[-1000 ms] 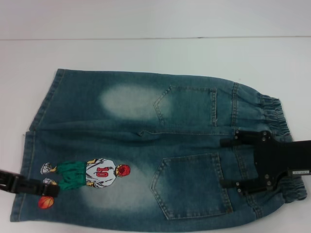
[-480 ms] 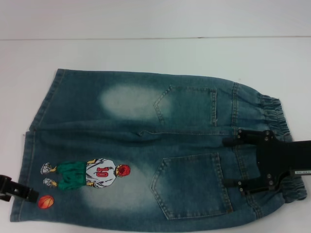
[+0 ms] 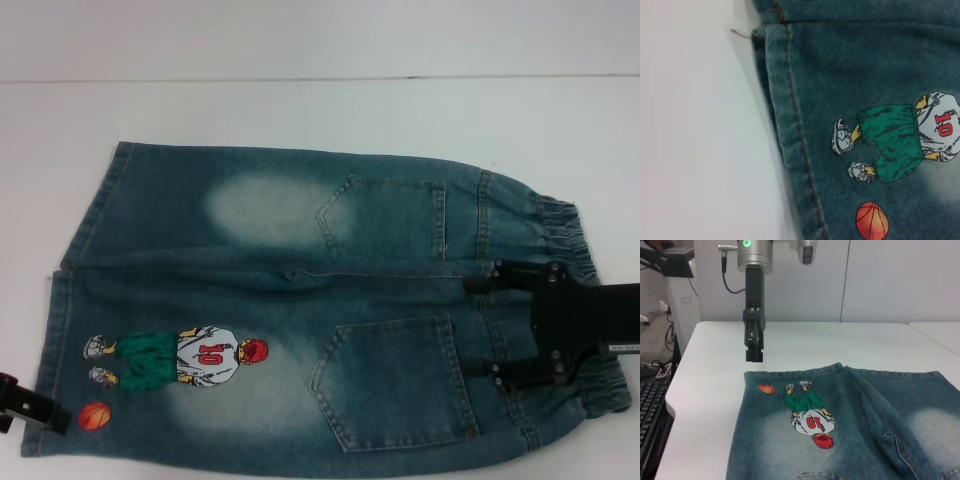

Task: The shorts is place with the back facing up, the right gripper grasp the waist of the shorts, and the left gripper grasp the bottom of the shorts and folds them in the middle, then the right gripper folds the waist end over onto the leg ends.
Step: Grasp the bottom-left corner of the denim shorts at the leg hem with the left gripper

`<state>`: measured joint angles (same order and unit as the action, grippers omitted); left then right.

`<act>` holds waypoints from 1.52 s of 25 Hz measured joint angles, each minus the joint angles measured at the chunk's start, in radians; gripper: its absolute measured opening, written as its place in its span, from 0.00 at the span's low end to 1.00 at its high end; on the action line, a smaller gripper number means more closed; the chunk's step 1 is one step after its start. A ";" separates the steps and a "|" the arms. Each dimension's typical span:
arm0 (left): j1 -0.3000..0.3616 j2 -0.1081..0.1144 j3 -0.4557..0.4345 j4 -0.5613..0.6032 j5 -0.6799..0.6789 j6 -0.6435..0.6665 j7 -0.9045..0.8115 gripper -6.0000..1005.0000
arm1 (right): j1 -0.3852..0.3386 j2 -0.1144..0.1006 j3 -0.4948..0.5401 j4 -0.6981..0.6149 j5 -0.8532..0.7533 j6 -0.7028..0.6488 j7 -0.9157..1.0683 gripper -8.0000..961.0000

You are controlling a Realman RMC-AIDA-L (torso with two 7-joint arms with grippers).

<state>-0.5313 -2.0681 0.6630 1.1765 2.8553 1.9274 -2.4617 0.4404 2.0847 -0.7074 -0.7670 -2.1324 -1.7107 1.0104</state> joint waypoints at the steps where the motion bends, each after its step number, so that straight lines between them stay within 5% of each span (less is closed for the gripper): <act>1: 0.001 0.001 0.002 0.000 0.000 0.000 -0.003 0.86 | 0.001 0.000 0.000 0.000 0.000 0.000 0.000 0.95; 38: 0.010 0.007 0.048 -0.072 0.002 -0.079 -0.047 0.85 | -0.003 0.003 -0.011 -0.017 0.000 -0.010 0.000 0.94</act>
<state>-0.5213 -2.0616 0.7107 1.1046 2.8572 1.8486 -2.5086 0.4370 2.0877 -0.7179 -0.7842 -2.1321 -1.7212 1.0104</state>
